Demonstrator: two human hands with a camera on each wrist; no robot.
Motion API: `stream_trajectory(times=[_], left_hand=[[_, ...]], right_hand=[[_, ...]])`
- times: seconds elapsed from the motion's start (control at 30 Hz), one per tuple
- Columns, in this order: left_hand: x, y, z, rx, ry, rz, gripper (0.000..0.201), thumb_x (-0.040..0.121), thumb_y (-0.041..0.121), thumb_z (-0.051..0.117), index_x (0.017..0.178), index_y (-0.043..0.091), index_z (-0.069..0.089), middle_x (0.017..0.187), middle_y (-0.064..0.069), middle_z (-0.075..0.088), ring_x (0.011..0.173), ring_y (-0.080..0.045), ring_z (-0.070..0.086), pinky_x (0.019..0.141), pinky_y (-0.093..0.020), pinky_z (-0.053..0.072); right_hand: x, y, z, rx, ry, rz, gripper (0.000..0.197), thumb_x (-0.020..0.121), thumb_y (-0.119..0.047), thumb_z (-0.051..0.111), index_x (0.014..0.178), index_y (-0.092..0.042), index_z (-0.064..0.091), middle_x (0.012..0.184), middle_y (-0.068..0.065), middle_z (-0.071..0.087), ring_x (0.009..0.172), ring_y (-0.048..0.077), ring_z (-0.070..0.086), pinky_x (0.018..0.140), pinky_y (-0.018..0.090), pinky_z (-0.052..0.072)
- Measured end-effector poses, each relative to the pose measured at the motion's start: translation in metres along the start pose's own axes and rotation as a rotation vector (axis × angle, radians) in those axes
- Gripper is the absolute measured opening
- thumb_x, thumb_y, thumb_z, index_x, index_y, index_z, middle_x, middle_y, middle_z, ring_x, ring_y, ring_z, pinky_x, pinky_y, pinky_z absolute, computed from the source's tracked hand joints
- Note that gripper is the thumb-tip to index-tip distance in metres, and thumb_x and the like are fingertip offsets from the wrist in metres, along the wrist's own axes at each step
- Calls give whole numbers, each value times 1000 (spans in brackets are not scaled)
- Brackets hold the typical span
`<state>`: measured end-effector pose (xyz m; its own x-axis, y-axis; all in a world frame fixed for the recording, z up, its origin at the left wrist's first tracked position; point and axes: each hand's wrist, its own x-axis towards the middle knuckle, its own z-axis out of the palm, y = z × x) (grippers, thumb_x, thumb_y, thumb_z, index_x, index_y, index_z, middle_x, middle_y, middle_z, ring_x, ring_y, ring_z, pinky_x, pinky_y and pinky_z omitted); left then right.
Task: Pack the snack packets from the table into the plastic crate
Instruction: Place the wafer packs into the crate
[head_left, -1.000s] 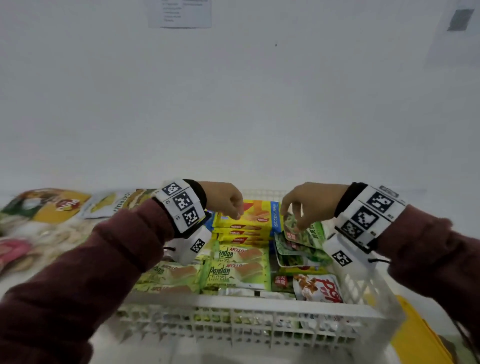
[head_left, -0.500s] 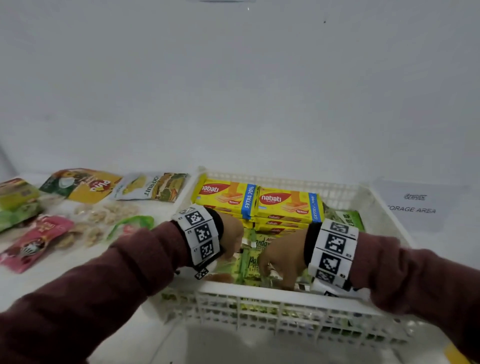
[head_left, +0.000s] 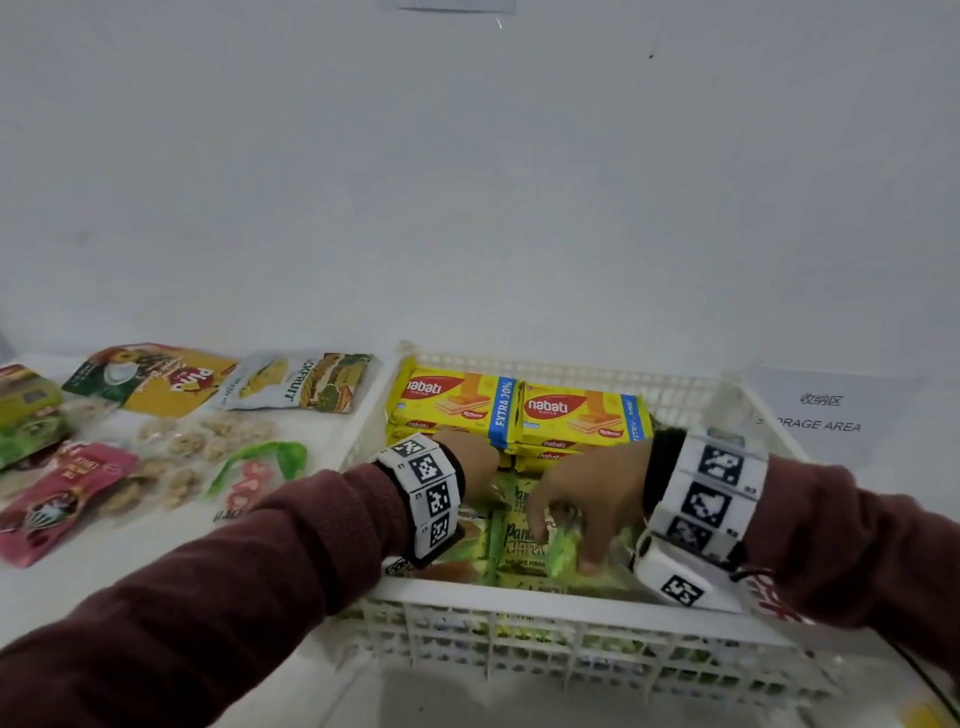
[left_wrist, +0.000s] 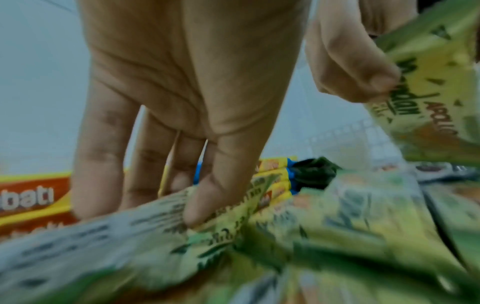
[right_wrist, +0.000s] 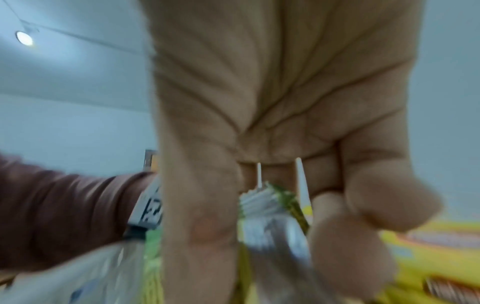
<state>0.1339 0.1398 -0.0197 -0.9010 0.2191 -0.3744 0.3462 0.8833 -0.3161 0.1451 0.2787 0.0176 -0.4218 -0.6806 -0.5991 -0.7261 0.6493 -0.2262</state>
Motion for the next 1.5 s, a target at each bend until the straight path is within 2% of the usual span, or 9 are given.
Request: stream_trajectory(times=[0.17, 0.37, 0.5, 0.63, 0.7, 0.93, 1.1, 1.33, 1.5], left_hand=[[-9, -17, -13, -117, 132, -78, 26, 94, 8, 41, 116, 3, 55, 115, -12, 60, 104, -28, 59, 73, -31, 44], [-19, -35, -26, -767, 280, -127, 14, 93, 8, 40, 83, 4, 49, 78, -8, 47, 67, -22, 43, 58, -26, 34], [-20, -34, -19, -1225, 218, -218, 35, 87, 2, 42, 56, 12, 27, 55, -2, 25, 45, -15, 29, 55, -26, 41], [-26, -25, -13, -1427, 38, -260, 16, 93, 21, 47, 101, 7, 50, 115, -30, 51, 92, -36, 63, 82, -40, 53], [-22, -25, -11, -1436, 23, -272, 48, 96, 28, 48, 136, 6, 35, 141, -21, 37, 116, -38, 52, 82, -39, 54], [-20, -39, -8, -1012, 167, -305, 48, 95, 29, 50, 128, -4, 40, 87, -10, 55, 70, -23, 56, 51, -20, 42], [-20, -46, -10, -856, 244, -336, 56, 94, 21, 52, 141, 0, 29, 140, -16, 41, 115, -29, 54, 92, -33, 46], [-25, -44, -6, -472, 206, -426, 38, 89, 7, 54, 125, 6, 45, 118, -9, 56, 102, -22, 56, 81, -29, 46], [-20, -32, -10, -226, 161, -173, 48, 86, 7, 60, 131, 12, 43, 134, -8, 40, 126, -25, 38, 98, -36, 43]], right_hand=[[-41, 15, -33, 155, 340, -46, 19, 73, -1, 74, 88, -10, 68, 63, -19, 62, 57, -7, 56, 57, 5, 38], [-38, 45, -21, 325, 654, -54, 39, 72, 11, 68, 73, -28, 61, 97, 8, 66, 94, 25, 63, 78, 30, 53], [-19, 66, 5, 305, 515, 28, 44, 69, 11, 67, 72, -32, 59, 101, 3, 60, 106, 23, 57, 81, 24, 48], [-14, 77, 13, 205, 329, 131, 33, 72, 2, 72, 100, -16, 67, 122, 7, 57, 116, 21, 52, 99, 34, 43], [-12, 78, 14, 157, 251, 161, 35, 77, -3, 69, 111, -10, 64, 128, 5, 53, 119, 21, 49, 101, 37, 42], [4, 68, 16, -2, 316, 197, 43, 85, -34, 64, 124, -20, 54, 120, 1, 57, 106, 19, 54, 93, 32, 46], [16, 61, 19, -111, 253, 226, 51, 87, -31, 60, 134, -25, 42, 128, 6, 54, 112, 26, 54, 94, 38, 46], [22, 60, 13, -119, 285, 189, 56, 89, -28, 57, 140, -26, 35, 73, -14, 43, 79, 17, 48, 59, 20, 38], [29, 51, 6, -145, 311, 148, 46, 93, -25, 49, 139, -21, 40, 84, -12, 53, 88, 18, 50, 60, 18, 36]])
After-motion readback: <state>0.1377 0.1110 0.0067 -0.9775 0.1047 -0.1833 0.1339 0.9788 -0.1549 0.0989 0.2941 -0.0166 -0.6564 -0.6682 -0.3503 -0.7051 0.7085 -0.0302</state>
